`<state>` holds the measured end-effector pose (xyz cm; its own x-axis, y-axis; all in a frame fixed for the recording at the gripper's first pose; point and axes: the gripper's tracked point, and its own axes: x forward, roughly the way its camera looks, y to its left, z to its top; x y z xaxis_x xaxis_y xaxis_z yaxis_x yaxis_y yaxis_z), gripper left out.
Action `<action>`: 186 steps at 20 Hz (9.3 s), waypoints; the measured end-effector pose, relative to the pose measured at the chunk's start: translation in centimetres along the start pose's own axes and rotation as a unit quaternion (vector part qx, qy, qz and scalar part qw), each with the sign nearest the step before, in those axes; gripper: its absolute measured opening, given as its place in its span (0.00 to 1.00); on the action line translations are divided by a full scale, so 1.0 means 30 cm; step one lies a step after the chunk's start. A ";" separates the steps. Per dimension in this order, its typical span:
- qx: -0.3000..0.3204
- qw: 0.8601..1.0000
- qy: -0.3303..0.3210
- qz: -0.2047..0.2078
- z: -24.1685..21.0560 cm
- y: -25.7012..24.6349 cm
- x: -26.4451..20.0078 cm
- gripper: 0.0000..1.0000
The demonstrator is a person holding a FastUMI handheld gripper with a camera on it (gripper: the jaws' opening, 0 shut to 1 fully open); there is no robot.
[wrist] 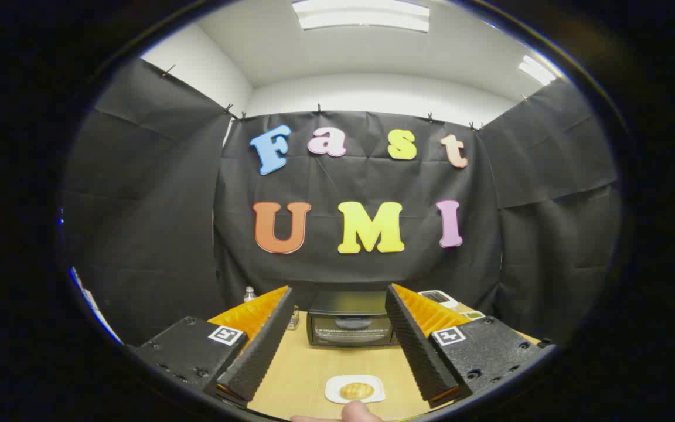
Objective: Open the toaster oven, put the food inside, and close the toaster oven door.
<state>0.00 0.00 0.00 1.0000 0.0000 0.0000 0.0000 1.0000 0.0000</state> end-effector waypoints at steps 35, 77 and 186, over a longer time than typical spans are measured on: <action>0.005 0.999 0.037 -0.027 -0.318 -0.217 0.266 1.00; -0.042 0.978 0.204 -0.004 -0.976 -0.210 0.894 1.00; 0.123 0.948 0.292 0.030 -1.172 -0.265 1.427 0.53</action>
<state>42.80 -7.96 -35.17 0.8281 0.1288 -0.5455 0.0142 0.9681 0.2502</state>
